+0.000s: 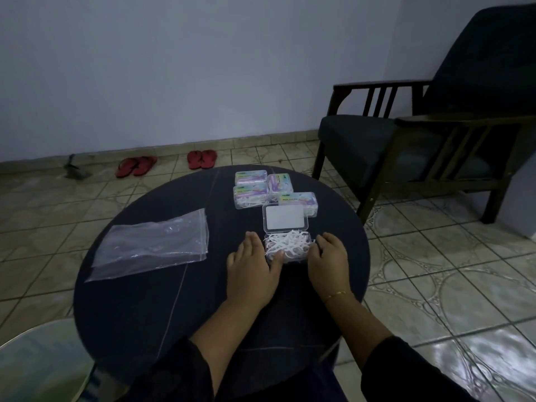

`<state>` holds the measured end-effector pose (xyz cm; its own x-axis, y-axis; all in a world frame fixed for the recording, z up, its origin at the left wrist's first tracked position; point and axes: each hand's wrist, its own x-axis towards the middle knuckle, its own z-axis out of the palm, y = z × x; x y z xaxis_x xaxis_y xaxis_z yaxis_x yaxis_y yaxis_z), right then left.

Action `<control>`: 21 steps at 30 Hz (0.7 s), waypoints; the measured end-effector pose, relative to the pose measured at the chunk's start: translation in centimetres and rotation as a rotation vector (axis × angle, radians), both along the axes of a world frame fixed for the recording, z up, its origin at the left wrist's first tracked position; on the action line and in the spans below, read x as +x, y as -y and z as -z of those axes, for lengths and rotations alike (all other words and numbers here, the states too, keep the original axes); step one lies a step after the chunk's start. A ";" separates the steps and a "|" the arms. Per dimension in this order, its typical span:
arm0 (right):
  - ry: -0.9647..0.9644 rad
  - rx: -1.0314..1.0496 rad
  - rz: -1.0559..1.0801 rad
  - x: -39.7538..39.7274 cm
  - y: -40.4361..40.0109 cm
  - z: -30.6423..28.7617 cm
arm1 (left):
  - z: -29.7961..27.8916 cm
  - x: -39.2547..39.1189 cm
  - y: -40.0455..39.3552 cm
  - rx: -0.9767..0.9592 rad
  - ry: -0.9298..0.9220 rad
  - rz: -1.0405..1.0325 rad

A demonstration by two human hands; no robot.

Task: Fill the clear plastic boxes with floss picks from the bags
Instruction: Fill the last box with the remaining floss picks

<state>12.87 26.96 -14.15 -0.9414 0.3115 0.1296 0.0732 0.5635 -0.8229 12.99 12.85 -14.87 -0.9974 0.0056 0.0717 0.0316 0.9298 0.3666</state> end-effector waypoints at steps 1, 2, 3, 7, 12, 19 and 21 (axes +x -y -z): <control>-0.014 0.010 -0.005 0.0 0.1 0.1 | -0.1 0.0 -0.1 -0.006 0.011 0.010; -0.020 0.022 -0.018 0.0 0.1 0.1 | -0.2 0.0 -0.1 -0.010 0.020 0.021; -0.019 0.033 -0.033 0.0 0.2 0.3 | -0.3 0.0 -0.2 -0.015 0.028 0.032; -0.001 0.091 -0.073 -0.5 0.3 1.2 | -0.4 -0.1 -0.3 -0.028 0.040 0.059; 0.016 0.202 -0.103 -0.2 0.3 0.8 | 0.0 -0.4 -0.2 -0.020 0.019 0.054; 0.010 0.257 -0.139 0.1 0.3 0.4 | 0.1 -1.0 0.0 0.074 0.014 0.015; 0.028 0.266 -0.143 0.1 0.3 0.3 | 0.0 -1.0 0.0 0.106 -0.015 0.007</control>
<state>12.96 26.68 -14.48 -0.9775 0.1344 0.1626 -0.0018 0.7654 -0.6436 11.99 12.85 -14.87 -0.9962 0.0042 0.0869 0.0441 0.8856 0.4624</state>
